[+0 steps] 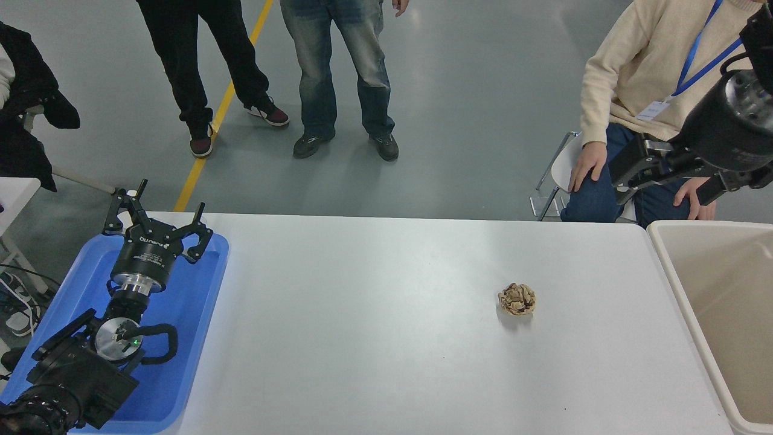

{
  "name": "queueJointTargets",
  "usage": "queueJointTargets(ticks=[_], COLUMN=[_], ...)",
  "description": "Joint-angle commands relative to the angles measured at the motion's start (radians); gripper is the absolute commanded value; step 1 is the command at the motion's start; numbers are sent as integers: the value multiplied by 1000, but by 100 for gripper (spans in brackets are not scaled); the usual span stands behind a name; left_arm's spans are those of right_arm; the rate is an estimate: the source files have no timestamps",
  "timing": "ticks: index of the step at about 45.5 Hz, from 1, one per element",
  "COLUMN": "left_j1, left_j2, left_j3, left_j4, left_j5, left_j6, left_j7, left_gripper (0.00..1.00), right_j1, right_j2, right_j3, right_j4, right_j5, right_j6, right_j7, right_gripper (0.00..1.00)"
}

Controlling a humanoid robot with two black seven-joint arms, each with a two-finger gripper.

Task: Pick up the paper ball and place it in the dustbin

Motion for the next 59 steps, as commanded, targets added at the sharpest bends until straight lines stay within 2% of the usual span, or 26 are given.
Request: queueJointTargets(ticks=[1,59], left_j1=[0,0], left_j2=[0,0], left_j3=[2,2], left_j4=[0,0], left_j5=[3,-1], left_j6=[0,-1], left_j7=[3,1], left_gripper=[100,100], right_j1=[0,26], right_j2=[0,0], right_j3=[0,46], right_j4=[0,-23], right_j5=[0,5], right_j6=[0,0], right_j7=[0,0], right_gripper=[100,100])
